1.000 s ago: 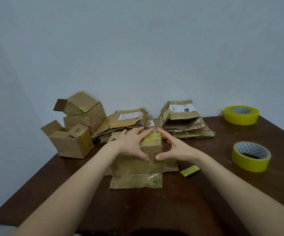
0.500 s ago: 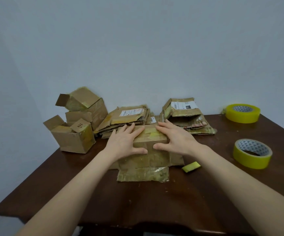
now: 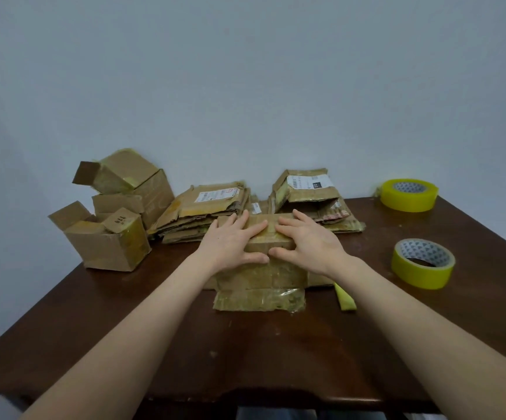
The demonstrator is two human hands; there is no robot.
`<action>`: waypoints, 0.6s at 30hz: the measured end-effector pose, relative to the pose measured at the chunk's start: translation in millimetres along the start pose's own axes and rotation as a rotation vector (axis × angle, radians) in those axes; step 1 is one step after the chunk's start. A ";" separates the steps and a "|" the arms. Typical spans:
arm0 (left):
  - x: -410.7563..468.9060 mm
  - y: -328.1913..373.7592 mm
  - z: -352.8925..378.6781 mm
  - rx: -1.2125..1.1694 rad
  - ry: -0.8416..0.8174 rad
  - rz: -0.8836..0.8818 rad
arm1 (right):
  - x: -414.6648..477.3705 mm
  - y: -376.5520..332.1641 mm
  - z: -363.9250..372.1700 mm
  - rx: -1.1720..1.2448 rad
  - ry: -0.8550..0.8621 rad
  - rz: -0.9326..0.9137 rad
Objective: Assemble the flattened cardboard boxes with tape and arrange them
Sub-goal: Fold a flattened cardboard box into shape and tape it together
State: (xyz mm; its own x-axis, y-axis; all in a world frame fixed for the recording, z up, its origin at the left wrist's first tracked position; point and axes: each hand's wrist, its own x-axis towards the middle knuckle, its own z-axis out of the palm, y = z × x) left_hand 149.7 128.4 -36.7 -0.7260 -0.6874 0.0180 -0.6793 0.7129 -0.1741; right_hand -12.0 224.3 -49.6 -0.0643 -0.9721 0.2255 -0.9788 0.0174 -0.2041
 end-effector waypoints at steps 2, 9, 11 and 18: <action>-0.5 2.9 -2.4 -0.012 -0.004 -0.014 | -0.8 1.2 -2.1 0.068 -0.024 0.004; 0.4 10.6 -6.1 -0.049 0.025 -0.046 | -39.3 37.8 -17.5 0.519 0.345 0.367; 4.7 17.7 -8.1 -0.052 0.026 -0.024 | -54.7 60.6 -18.8 0.261 0.306 0.557; 9.7 22.1 -8.1 -0.047 0.017 0.014 | -98.0 101.4 -11.3 -0.127 0.003 0.840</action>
State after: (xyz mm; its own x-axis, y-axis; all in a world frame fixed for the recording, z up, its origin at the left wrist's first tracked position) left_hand 126.8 138.6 -32.4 -0.7369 -0.6752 0.0325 -0.6731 0.7285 -0.1276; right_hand -107.1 323.9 -81.5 -0.7796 -0.6243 0.0493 -0.6205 0.7593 -0.1960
